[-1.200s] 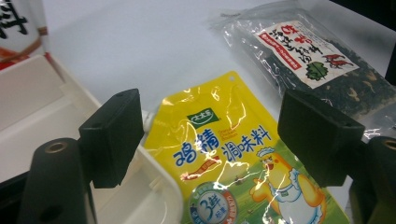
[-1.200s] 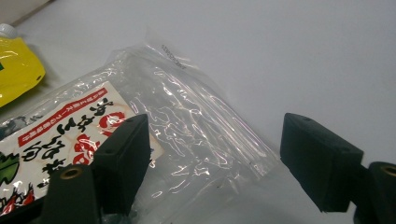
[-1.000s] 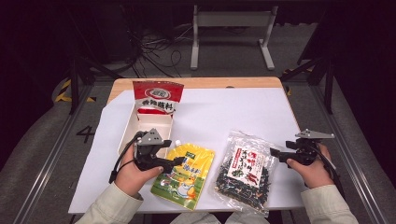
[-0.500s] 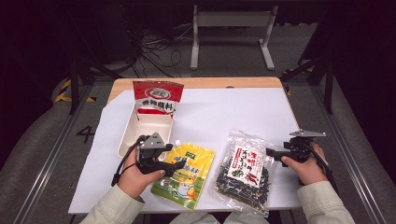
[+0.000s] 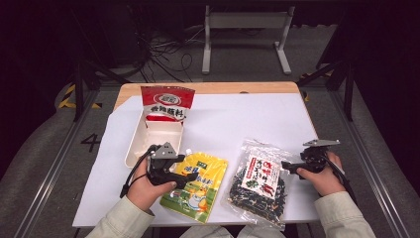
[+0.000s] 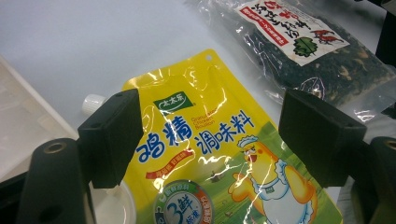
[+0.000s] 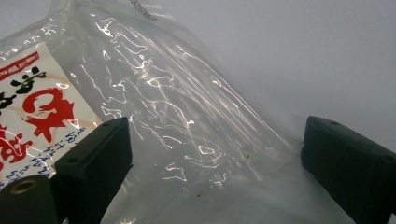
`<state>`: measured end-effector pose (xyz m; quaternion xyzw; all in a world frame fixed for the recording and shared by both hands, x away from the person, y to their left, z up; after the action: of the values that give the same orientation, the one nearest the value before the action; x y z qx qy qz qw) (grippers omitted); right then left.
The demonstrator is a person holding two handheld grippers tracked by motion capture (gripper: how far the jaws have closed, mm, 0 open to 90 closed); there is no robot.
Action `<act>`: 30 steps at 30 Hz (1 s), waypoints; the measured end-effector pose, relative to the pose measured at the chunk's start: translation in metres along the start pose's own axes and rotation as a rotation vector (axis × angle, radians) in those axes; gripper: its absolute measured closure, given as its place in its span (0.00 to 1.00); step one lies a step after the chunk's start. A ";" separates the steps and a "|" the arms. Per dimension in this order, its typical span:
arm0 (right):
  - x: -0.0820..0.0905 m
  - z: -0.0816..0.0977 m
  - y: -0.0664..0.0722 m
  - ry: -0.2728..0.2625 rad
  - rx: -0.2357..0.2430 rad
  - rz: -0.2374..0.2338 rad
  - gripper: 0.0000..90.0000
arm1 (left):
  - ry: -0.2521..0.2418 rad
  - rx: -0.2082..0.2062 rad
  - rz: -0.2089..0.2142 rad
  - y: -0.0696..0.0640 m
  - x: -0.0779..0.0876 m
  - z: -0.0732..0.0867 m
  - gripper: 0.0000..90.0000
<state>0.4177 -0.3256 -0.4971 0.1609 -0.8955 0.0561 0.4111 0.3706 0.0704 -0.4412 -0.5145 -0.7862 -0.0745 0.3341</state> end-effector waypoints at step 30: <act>0.004 -0.003 0.016 0.081 -0.008 0.022 0.77 | 0.039 -0.010 0.032 -0.009 -0.019 0.002 0.26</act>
<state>0.4120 -0.3105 -0.4921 0.1470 -0.8800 0.0634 0.4472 0.3672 0.0528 -0.4518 -0.5272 -0.7709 -0.0832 0.3477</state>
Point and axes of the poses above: each handheld gripper's, and its own axes: x roughly backward along the jaws, z roughly out of its underside, y roughly to its left, the point moved 7 cm from there along -x, roughly forward along the jaws, and after that the axes turned 6 degrees about z, right-handed, at the moved point
